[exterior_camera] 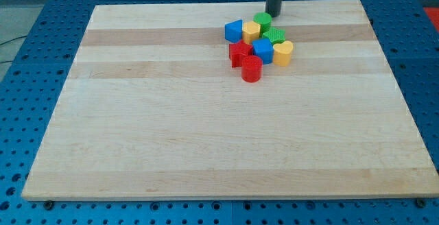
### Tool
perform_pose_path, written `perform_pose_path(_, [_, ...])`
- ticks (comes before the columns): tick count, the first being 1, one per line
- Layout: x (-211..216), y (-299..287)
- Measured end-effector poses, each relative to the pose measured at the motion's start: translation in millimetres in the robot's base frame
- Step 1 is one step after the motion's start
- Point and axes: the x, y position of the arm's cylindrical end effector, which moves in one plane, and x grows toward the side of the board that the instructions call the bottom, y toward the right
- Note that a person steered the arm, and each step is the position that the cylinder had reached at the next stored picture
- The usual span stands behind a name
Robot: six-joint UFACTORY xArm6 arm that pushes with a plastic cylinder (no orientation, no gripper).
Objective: Push the yellow hexagon to the bottom right of the blue triangle
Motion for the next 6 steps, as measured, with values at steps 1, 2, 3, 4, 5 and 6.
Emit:
perform_pose_path(1, [39, 41])
perform_pose_path(2, [39, 40])
perform_pose_path(3, [51, -24])
perform_pose_path(4, [51, -85])
perform_pose_path(5, [51, -87])
perform_pose_path(6, [35, -90])
